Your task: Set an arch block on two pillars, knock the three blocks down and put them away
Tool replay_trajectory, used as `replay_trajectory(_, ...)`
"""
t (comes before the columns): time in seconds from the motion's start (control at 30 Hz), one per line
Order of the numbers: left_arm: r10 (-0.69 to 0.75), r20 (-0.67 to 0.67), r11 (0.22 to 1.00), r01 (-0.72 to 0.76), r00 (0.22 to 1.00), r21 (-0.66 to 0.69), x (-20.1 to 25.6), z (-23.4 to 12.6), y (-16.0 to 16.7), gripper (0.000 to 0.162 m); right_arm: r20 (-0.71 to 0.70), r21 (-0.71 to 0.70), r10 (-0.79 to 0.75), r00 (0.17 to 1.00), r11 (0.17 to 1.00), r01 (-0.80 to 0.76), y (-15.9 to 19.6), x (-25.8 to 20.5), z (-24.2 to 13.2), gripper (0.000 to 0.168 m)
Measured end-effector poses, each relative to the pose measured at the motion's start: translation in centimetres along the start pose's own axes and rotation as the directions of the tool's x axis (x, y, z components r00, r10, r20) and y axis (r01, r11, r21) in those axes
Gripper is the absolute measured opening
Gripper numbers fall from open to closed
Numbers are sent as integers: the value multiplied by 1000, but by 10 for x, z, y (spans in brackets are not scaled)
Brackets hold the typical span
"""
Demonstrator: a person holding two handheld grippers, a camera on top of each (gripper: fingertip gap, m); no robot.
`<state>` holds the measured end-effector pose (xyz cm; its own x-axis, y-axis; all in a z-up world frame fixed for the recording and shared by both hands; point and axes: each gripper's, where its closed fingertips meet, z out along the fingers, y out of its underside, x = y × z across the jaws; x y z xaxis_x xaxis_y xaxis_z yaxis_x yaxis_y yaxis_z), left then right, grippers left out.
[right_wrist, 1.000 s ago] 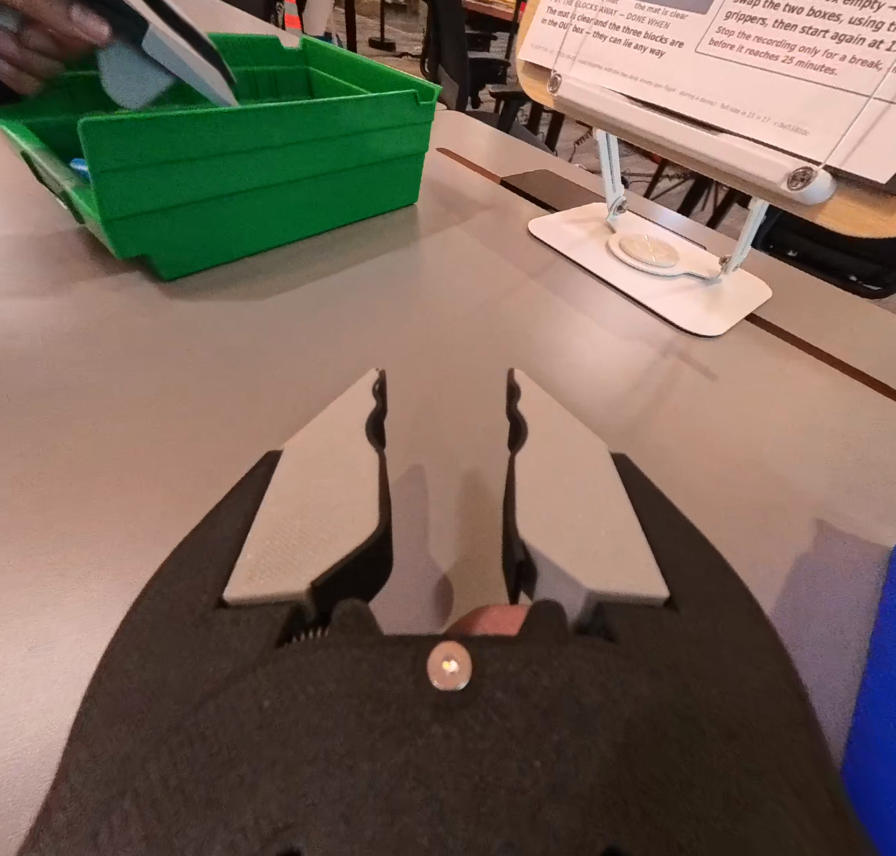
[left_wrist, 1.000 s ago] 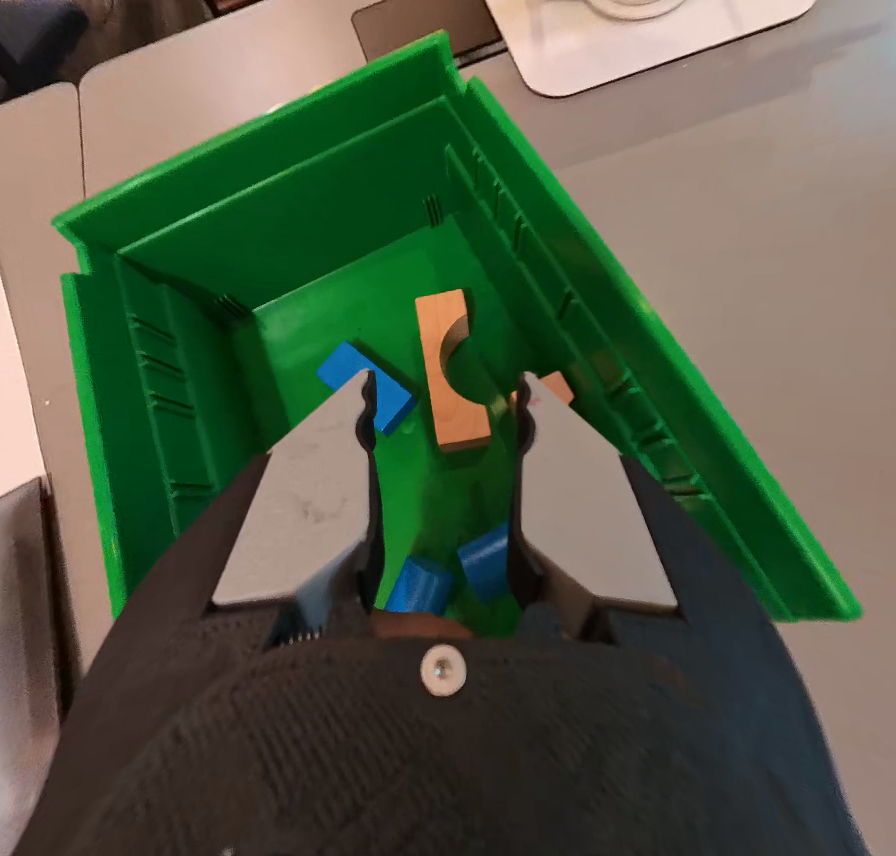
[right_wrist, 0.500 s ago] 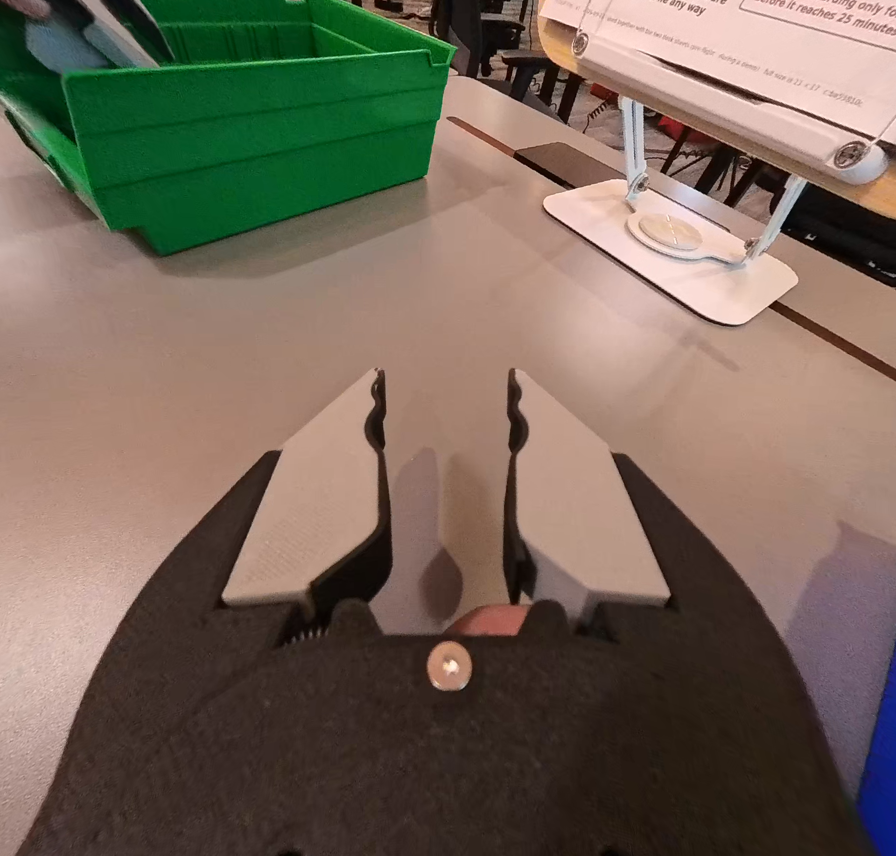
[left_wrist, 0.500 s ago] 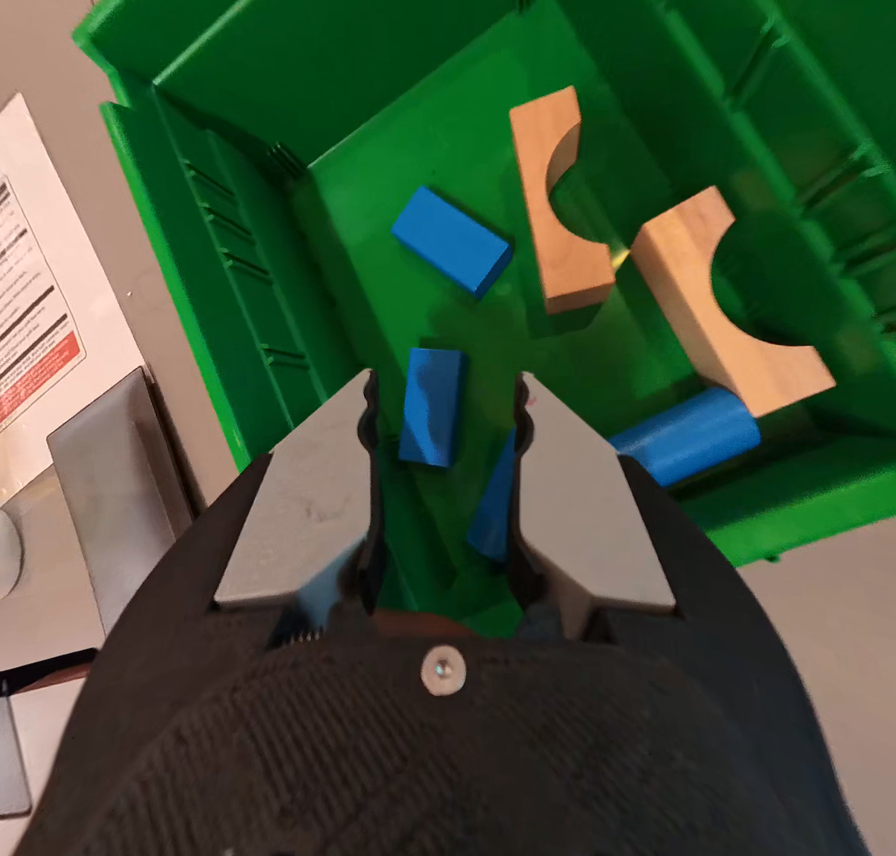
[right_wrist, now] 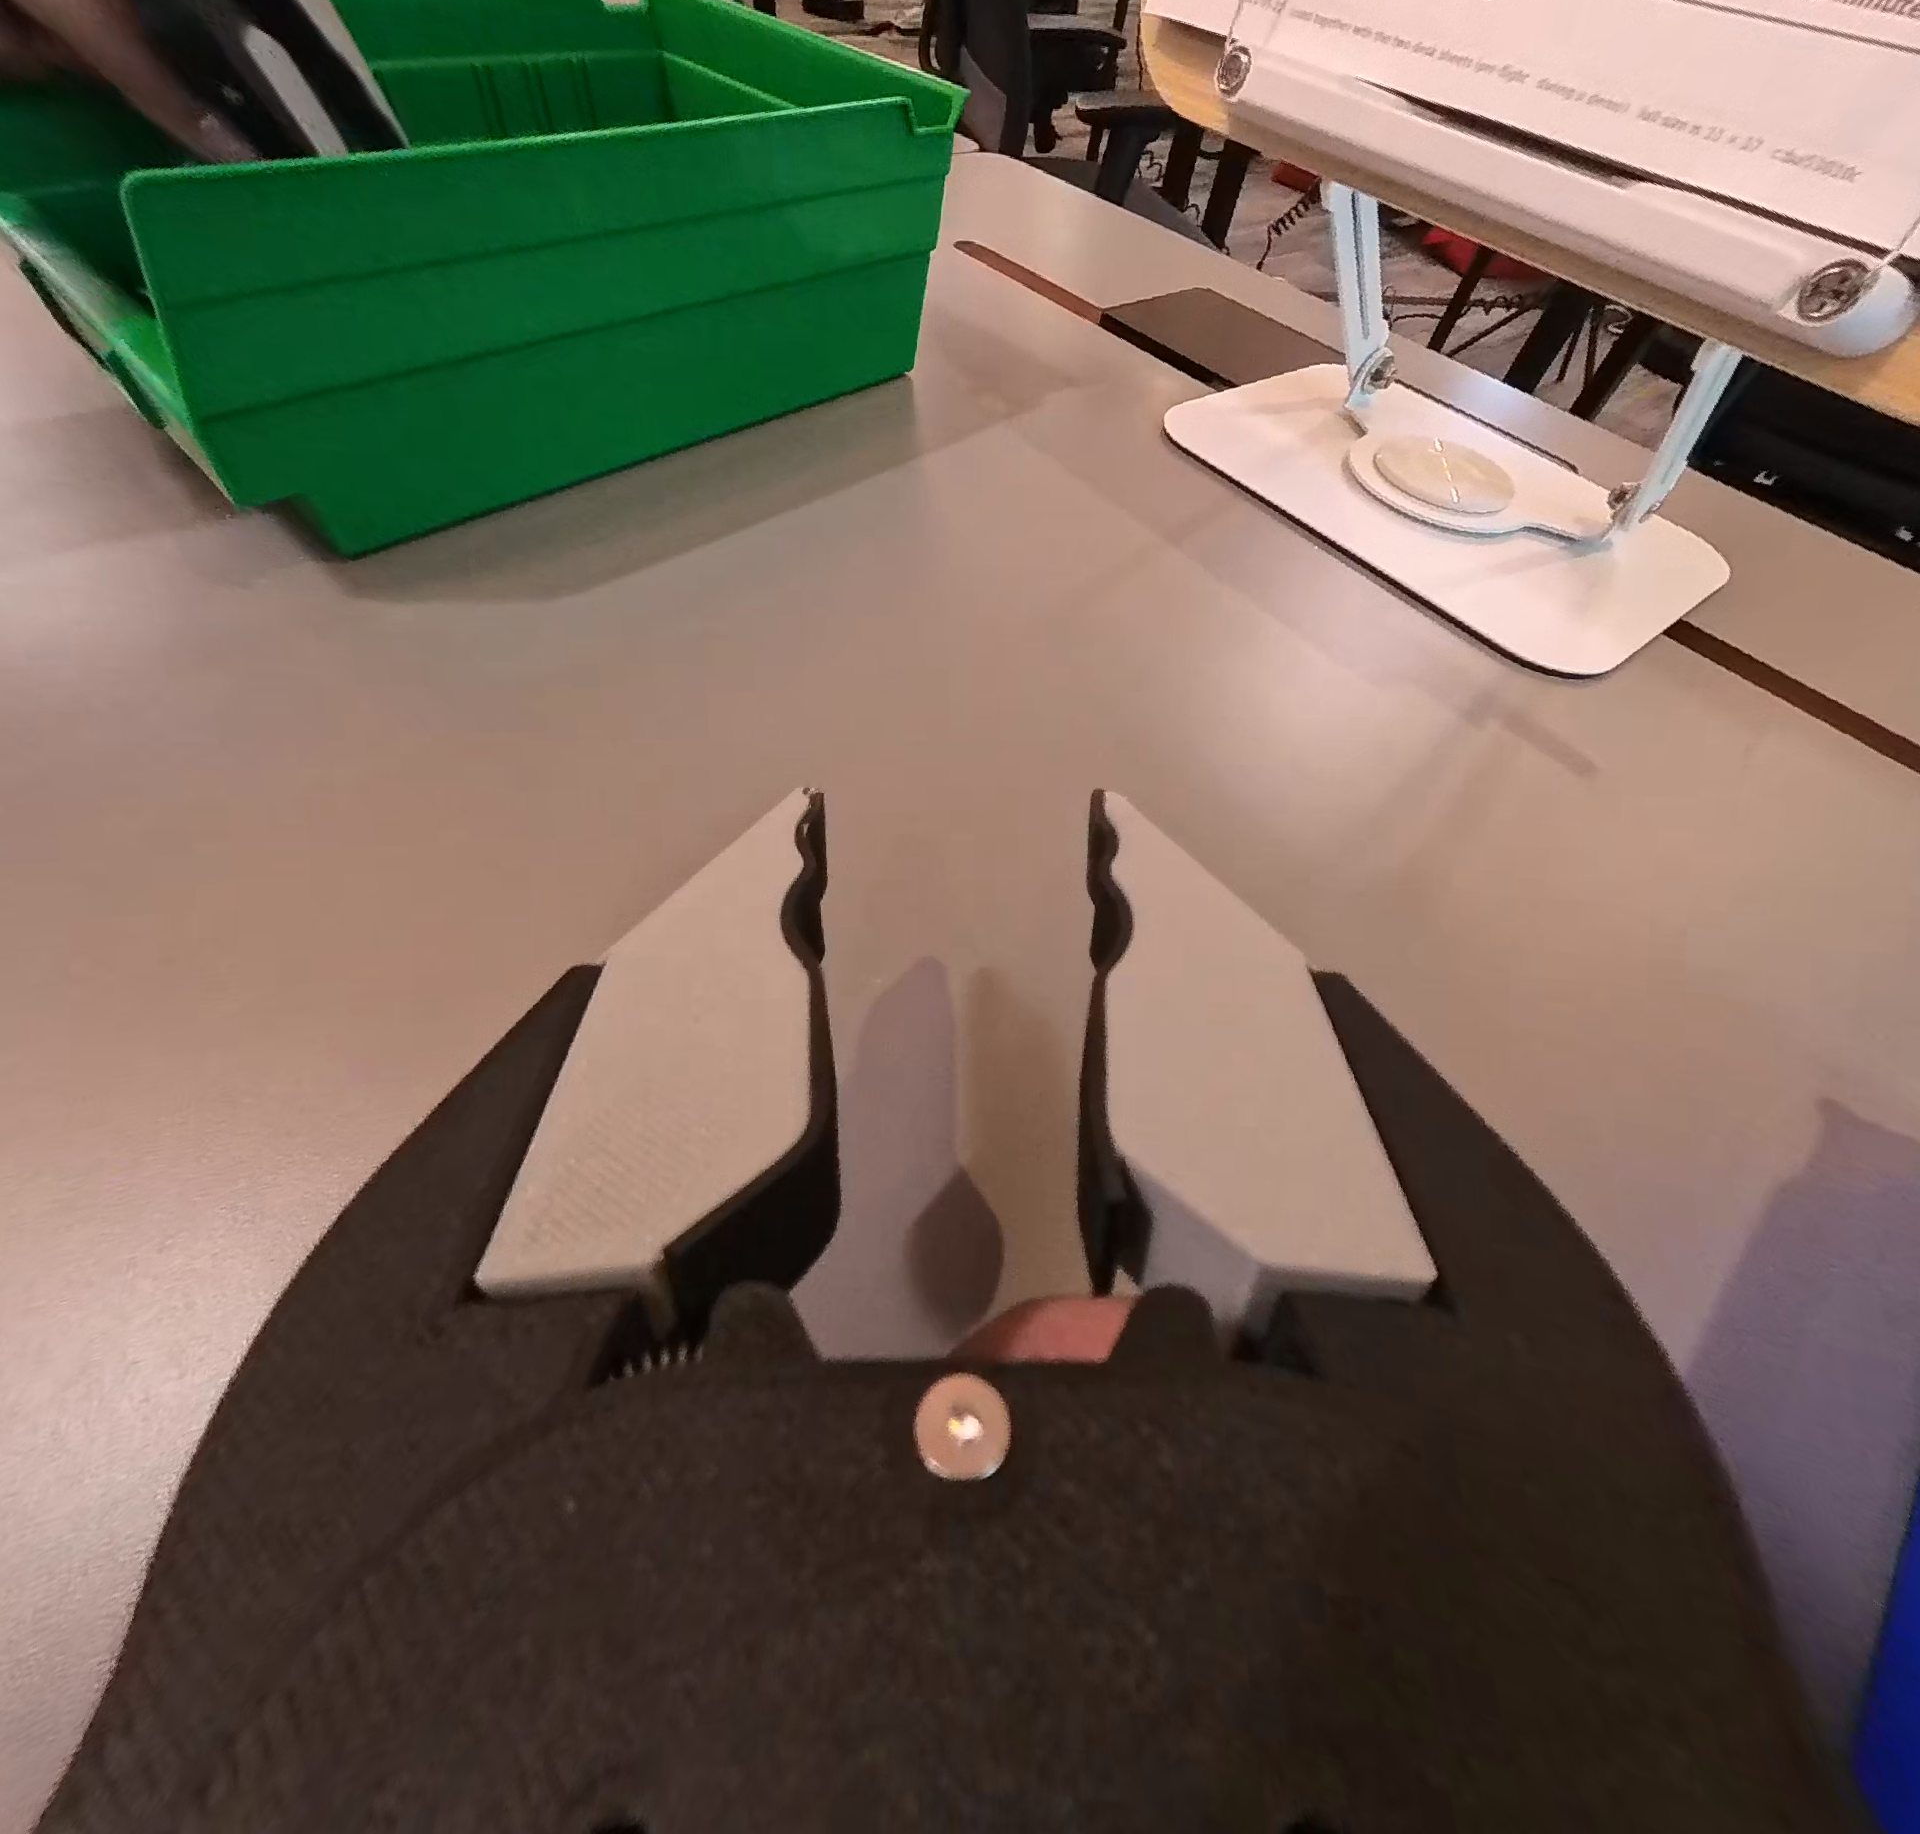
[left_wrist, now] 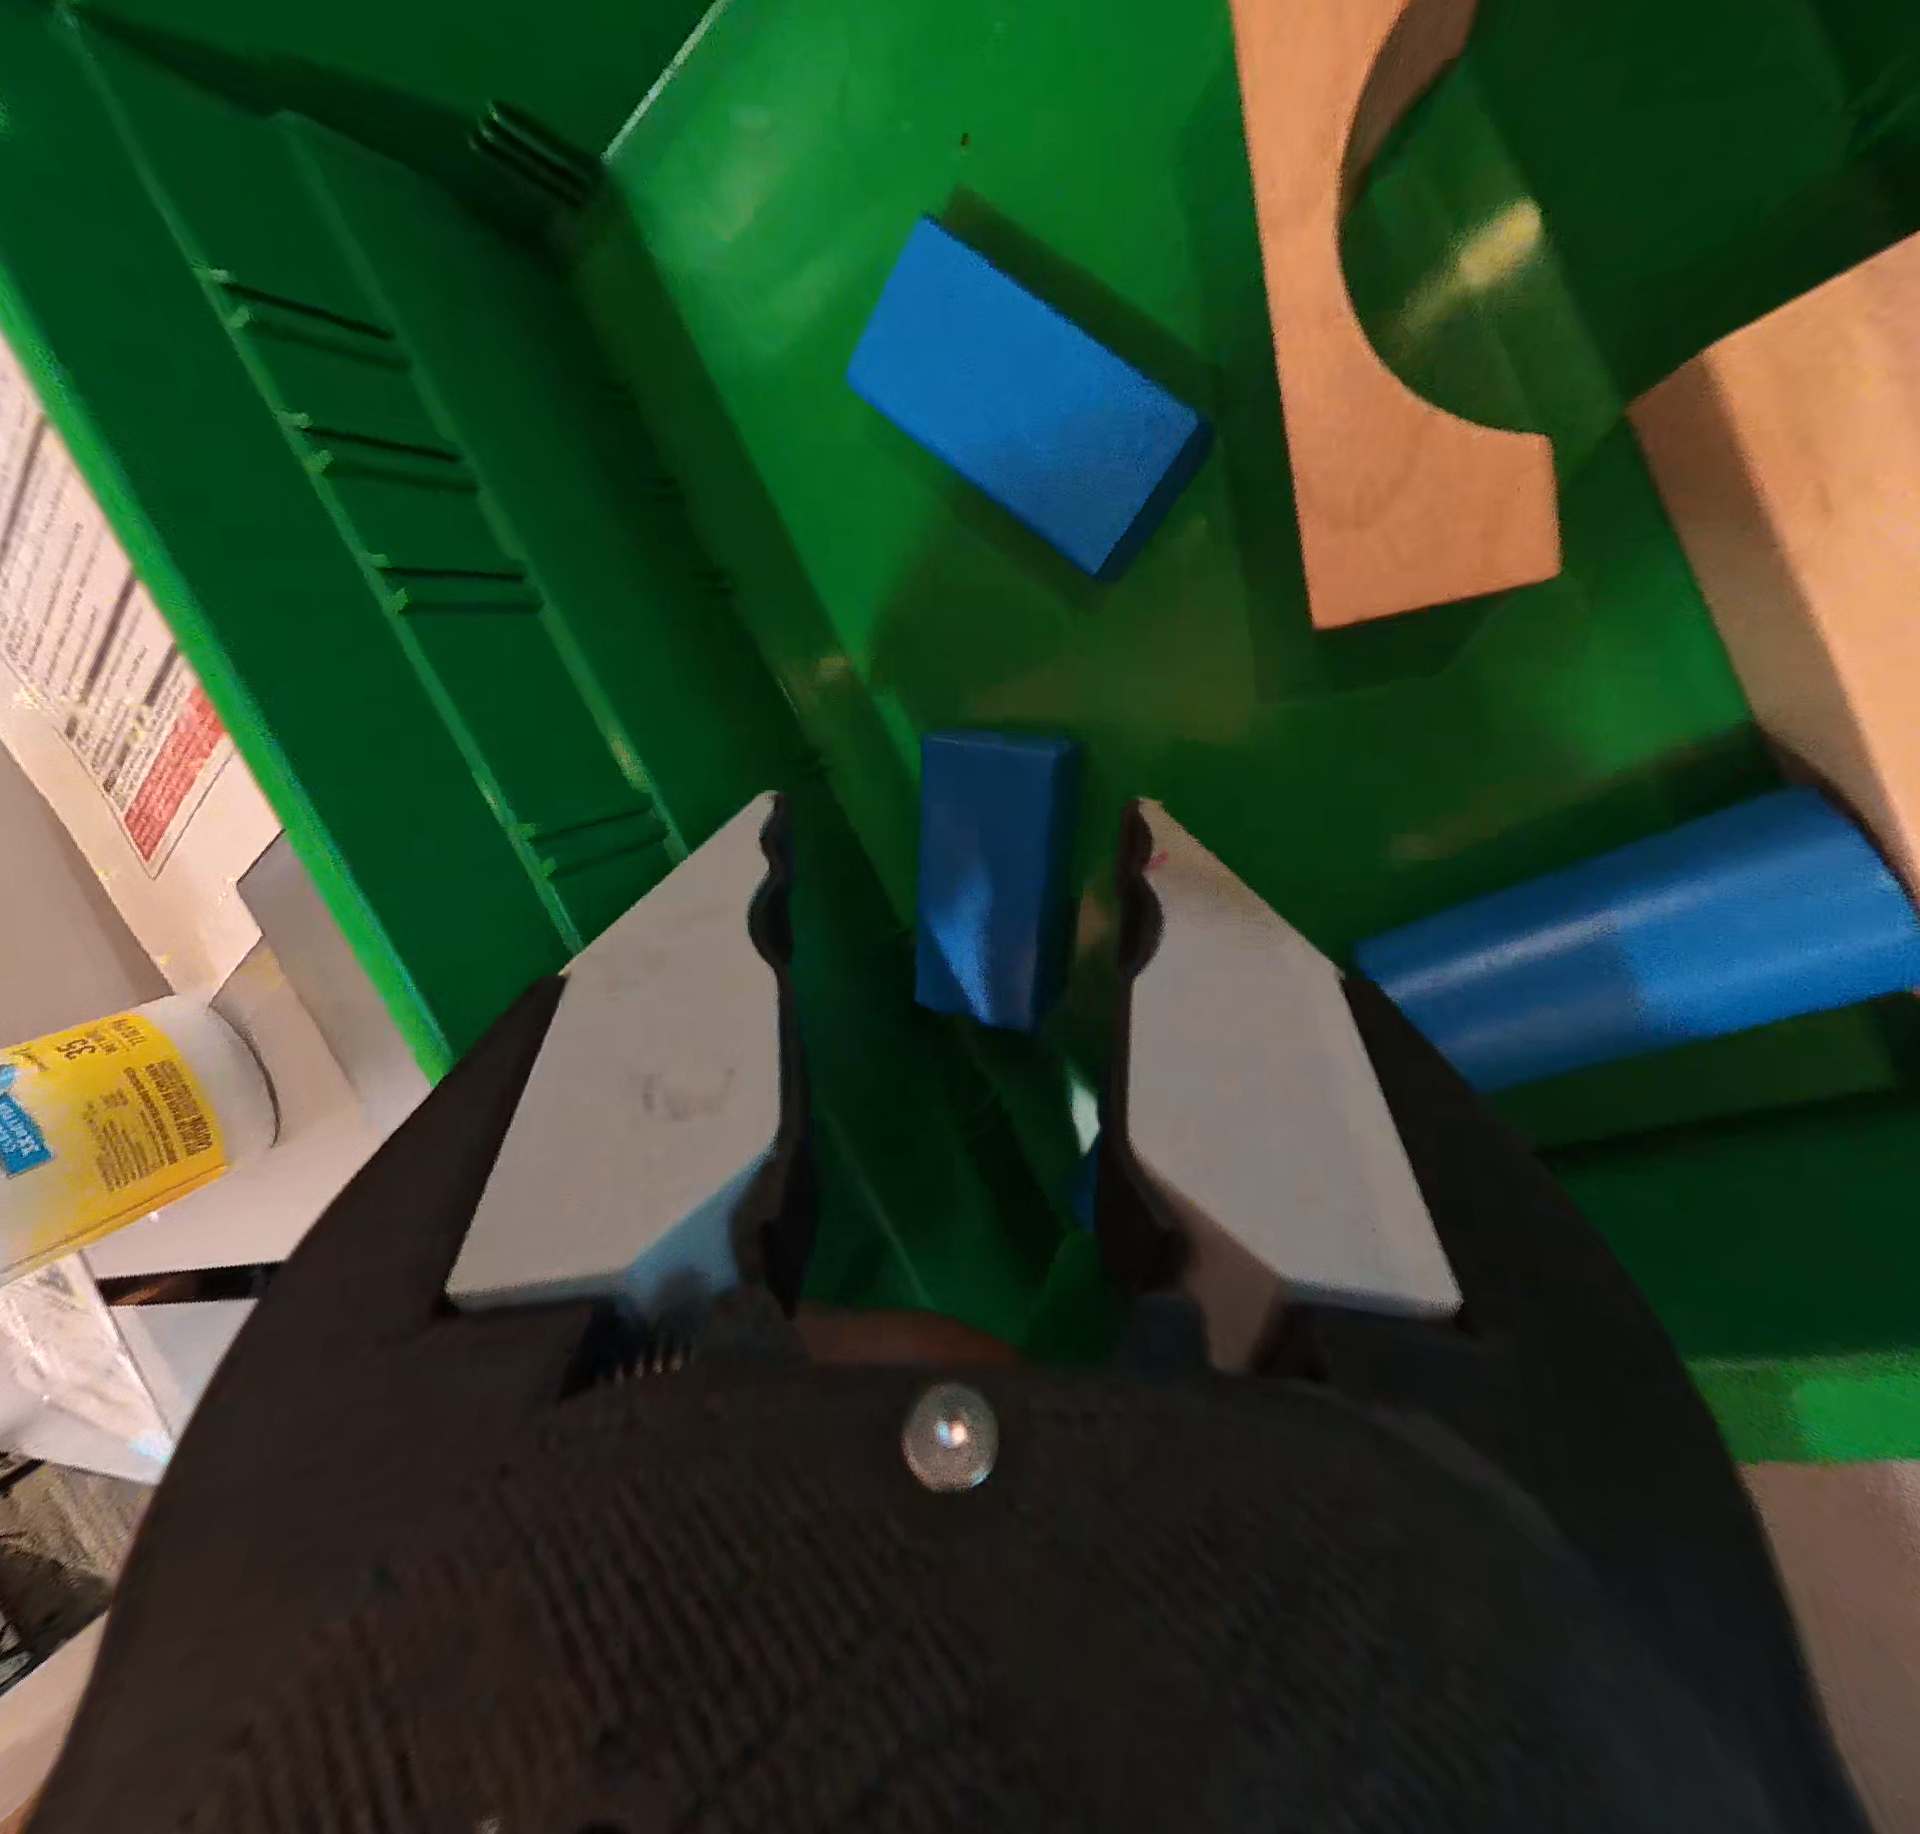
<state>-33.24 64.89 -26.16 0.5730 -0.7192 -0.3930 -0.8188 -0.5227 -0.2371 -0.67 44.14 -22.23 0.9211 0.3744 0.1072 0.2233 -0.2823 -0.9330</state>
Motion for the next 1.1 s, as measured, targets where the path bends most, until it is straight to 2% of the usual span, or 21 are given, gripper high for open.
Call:
replay_trajectory(0.2,33,-63,991,-41,997,-125,1,10,5,56,9,3,8,1000,1000,-8,0,-1,0,48)
replay_trajectory(0.27,61,-126,984,-81,990,-161,7,10,9,45,12,1,8,1000,1000,-8,0,-1,0,48)
replay_trajectory(0.3,65,-160,981,-93,985,-173,10,10,11,32,14,0,7,1000,1000,-7,0,-1,0,48)
replay_trajectory(0.33,64,-181,979,-98,981,-180,11,10,12,30,15,0,7,1000,1000,-7,0,-2,0,48)
replay_trajectory(0.47,61,-260,971,-118,964,-210,19,6,20,30,19,1,5,1000,1000,-5,-1,-3,0,48)
replay_trajectory(0.57,117,-269,967,-172,956,-190,24,3,22,30,29,2,7,1000,1000,-8,-1,-5,0,48)
replay_trajectory(0.87,166,-336,946,-246,927,-213,26,4,21,30,35,1,-5,999,1000,5,-2,-7,0,47)
replay_trajectory(1.0,174,-320,975,-208,931,-74,31,-5,3,30,37,5,7,999,1000,-7,-2,-5,-2,47)
replay_trajectory(1.1,175,-206,982,-157,963,103,21,-28,-15,30,49,7,17,999,1000,-17,-3,-7,-1,47)
